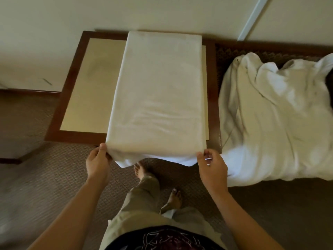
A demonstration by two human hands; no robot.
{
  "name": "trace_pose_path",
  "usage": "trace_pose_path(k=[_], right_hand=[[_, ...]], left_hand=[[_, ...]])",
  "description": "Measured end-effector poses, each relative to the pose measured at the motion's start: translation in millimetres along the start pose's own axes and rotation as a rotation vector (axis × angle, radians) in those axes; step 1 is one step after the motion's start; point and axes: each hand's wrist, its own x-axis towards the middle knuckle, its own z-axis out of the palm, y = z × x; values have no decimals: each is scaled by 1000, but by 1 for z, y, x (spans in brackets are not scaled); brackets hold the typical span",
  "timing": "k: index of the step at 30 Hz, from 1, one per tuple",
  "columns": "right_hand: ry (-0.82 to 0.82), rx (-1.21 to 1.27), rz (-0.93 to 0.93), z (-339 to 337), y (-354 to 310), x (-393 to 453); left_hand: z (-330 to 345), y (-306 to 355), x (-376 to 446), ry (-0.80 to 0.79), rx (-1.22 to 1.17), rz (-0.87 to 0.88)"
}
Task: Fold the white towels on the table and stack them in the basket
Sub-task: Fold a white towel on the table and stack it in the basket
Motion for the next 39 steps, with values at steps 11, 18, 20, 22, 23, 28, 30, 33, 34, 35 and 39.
trace_pose_path(k=[11,18,20,22,23,28,30,33,34,35,39], right_hand=[[28,-21,137,3,-4,9],[170,-85,223,5,-3,5],[158,-45,278,12,-1,6],[186,26,290,17,-3,5],[196,72,285,19,-5,3],[121,340,252,23,0,-14],[75,371,246,25,6,-17],[4,324,247,23,14,-14],[-28,312,233,21,16,-13],[-54,303,215,18,17,-12],[-90,287,184,8,25,-9]], left_hand=[[-31,9,25,-369,324,-44],[-21,9,6,-174,660,301],[-19,5,7,-150,653,296],[-17,2,5,-147,639,302],[-17,2,4,-145,629,304],[-24,-6,12,-232,389,144],[-26,-9,13,-289,315,54],[-28,-12,13,-335,285,-18],[-28,-12,13,-350,286,-30],[-28,-12,11,-362,281,-43],[-28,-7,7,-393,238,-46]])
